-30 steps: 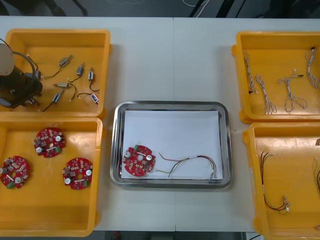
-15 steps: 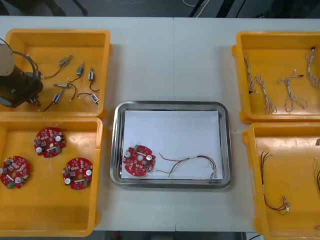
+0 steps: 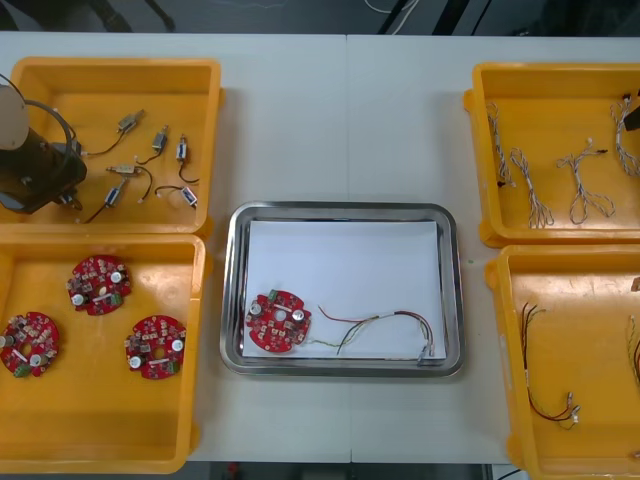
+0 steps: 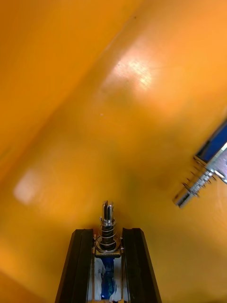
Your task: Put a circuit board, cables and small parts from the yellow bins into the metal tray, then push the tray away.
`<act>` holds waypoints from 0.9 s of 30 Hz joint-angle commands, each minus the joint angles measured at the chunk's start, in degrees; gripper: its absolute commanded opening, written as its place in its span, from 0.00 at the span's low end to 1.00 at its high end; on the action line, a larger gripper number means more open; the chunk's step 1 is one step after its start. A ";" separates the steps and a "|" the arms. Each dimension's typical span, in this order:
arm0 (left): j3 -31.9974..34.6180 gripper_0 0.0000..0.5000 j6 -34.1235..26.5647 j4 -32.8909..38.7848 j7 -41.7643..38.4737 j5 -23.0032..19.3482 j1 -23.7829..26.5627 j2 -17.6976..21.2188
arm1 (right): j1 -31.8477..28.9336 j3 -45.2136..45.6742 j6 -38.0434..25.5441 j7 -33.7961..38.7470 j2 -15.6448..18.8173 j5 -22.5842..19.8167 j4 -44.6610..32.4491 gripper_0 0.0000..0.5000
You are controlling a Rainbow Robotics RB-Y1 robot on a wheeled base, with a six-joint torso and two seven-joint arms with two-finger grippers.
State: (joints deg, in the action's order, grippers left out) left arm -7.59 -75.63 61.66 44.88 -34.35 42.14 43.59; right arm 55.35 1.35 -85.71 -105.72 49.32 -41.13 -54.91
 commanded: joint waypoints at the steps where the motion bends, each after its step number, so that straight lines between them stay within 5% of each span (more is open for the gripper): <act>1: 3.90 0.00 -4.52 5.76 1.52 -0.28 -0.57 2.46 | 5.03 -1.26 2.39 -3.18 -2.65 0.96 4.90 1.00; 18: 9.97 0.00 -25.44 21.84 -0.32 -1.07 -0.13 6.68 | 4.68 -1.44 10.21 -8.37 -7.13 3.95 13.69 1.00; 27: 9.18 0.00 -33.53 34.41 -1.20 -7.14 0.58 3.87 | 3.36 -1.44 13.90 -7.57 -8.97 4.39 15.27 1.00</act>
State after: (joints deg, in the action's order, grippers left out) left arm 0.97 -106.86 90.81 44.88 -39.58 42.05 47.13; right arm 57.63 0.28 -73.25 -113.96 41.22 -37.29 -39.14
